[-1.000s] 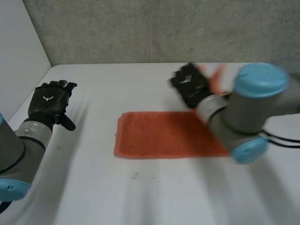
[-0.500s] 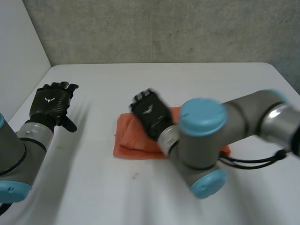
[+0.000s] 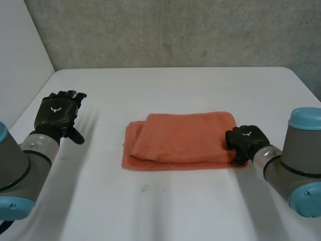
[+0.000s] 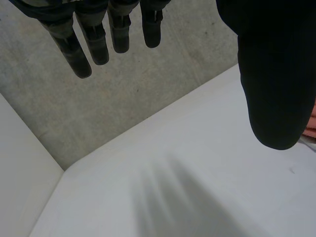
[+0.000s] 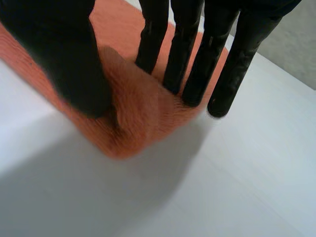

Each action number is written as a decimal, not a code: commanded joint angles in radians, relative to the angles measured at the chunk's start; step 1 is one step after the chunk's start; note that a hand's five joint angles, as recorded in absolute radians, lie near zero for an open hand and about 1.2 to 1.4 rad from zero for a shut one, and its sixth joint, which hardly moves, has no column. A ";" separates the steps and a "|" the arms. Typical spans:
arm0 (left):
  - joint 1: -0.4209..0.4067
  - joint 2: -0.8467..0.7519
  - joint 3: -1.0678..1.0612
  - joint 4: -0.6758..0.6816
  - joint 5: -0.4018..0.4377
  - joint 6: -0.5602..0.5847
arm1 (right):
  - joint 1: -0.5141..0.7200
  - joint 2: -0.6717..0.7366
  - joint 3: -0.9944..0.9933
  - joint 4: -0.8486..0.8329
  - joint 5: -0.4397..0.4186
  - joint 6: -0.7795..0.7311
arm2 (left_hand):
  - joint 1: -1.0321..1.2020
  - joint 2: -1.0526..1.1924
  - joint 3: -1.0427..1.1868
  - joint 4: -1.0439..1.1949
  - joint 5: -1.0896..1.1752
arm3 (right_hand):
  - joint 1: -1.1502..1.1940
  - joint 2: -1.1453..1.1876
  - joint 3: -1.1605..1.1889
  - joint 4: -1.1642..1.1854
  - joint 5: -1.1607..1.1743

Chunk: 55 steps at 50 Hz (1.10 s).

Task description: Fold the laundry

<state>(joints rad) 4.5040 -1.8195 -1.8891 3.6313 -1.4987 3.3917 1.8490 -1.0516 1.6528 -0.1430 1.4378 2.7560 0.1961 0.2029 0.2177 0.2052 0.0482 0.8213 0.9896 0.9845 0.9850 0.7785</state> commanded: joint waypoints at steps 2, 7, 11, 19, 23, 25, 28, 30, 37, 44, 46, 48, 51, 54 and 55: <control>-0.002 0.000 -0.001 0.000 0.000 0.000 | -0.033 0.025 -0.037 -0.044 0.061 -0.085 | -0.022 -0.028 -0.043 -0.031 -0.048 | 0.575 0.407 0.412 0.411 0.443; -0.002 0.002 -0.004 0.000 0.000 0.000 | 0.016 0.012 -0.143 -0.043 0.111 -0.234 | -0.022 -0.028 -0.043 -0.031 -0.048 | 0.575 0.407 0.412 0.411 0.443; -0.002 0.003 -0.004 0.000 0.000 0.000 | 0.172 0.013 -0.252 -0.038 0.115 -0.312 | -0.022 -0.028 -0.043 -0.031 -0.048 | 0.575 0.407 0.412 0.411 0.443; 0.000 0.006 -0.004 0.000 0.000 0.000 | 0.438 0.100 -0.364 -0.050 0.096 -0.401 | -0.022 -0.028 -0.043 -0.031 -0.048 | 0.575 0.407 0.412 0.411 0.443; 0.000 0.006 -0.002 -0.003 0.000 0.000 | 0.541 0.166 -0.373 -0.052 0.075 -0.429 | -0.022 -0.028 -0.043 -0.031 -0.048 | 0.575 0.407 0.412 0.411 0.443; 0.000 0.008 -0.001 -0.008 0.000 0.000 | 0.588 0.192 -0.369 -0.052 0.044 -0.438 | -0.022 -0.028 -0.043 -0.031 -0.048 | 0.575 0.407 0.412 0.411 0.443; -0.002 0.009 -0.001 -0.011 0.000 0.000 | 0.598 0.202 -0.358 -0.052 0.026 -0.437 | -0.022 -0.028 -0.043 -0.031 -0.048 | 0.326 0.158 0.163 0.162 0.194; -0.006 0.013 0.002 -0.013 0.000 -0.002 | 0.595 0.200 -0.358 -0.052 0.029 -0.431 | -0.022 -0.028 -0.043 -0.031 -0.048 | 0.167 -0.002 0.003 0.003 0.035; -0.101 0.017 0.073 -0.037 -0.003 -0.005 | 0.523 0.049 -0.335 -0.052 0.102 -0.236 | -0.018 -0.025 -0.040 -0.027 -0.044 | -0.633 -0.802 -0.796 -0.797 -0.765; -0.244 -0.007 0.229 -0.111 -0.005 -0.081 | 0.377 -0.028 -0.321 -0.024 0.079 0.154 | 0.003 -0.004 -0.019 -0.006 -0.024 | -0.647 -0.815 -0.810 -0.810 -0.779; -0.278 -0.036 0.277 -0.131 -0.005 -0.121 | 0.354 -0.030 -0.320 -0.006 0.063 0.212 | 0.012 0.005 -0.010 0.002 -0.015 | -0.647 -0.815 -0.810 -0.810 -0.779; -0.324 -0.107 0.356 -0.160 -0.005 -0.181 | 0.313 -0.025 -0.323 0.039 0.035 0.270 | 0.014 0.008 -0.007 0.005 -0.012 | -0.647 -0.815 -0.810 -0.810 -0.779; -0.367 -0.179 0.439 -0.197 -0.005 -0.224 | 0.257 -0.018 -0.337 0.098 0.001 0.297 | 0.012 0.005 -0.010 0.002 -0.015 | -0.647 -0.815 -0.810 -0.810 -0.779; -0.396 -0.282 0.530 -0.258 -0.008 -0.261 | 0.230 0.024 -0.357 0.131 -0.020 0.303 | 0.015 0.008 -0.007 0.005 -0.012 | -0.647 -0.815 -0.810 -0.810 -0.779; -0.398 -0.306 0.547 -0.273 -0.011 -0.265 | 0.228 0.044 -0.366 0.137 -0.022 0.301 | 0.015 0.008 -0.007 0.005 -0.012 | -0.647 -0.815 -0.810 -0.810 -0.779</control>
<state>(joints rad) 4.1699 -1.9469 -1.5091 3.4578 -1.5033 3.2075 2.1427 -1.0786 1.3251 -0.0882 1.4661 3.0314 0.1961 0.2029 0.2177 0.2052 0.0482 0.2112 0.2246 0.2163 0.2358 0.0627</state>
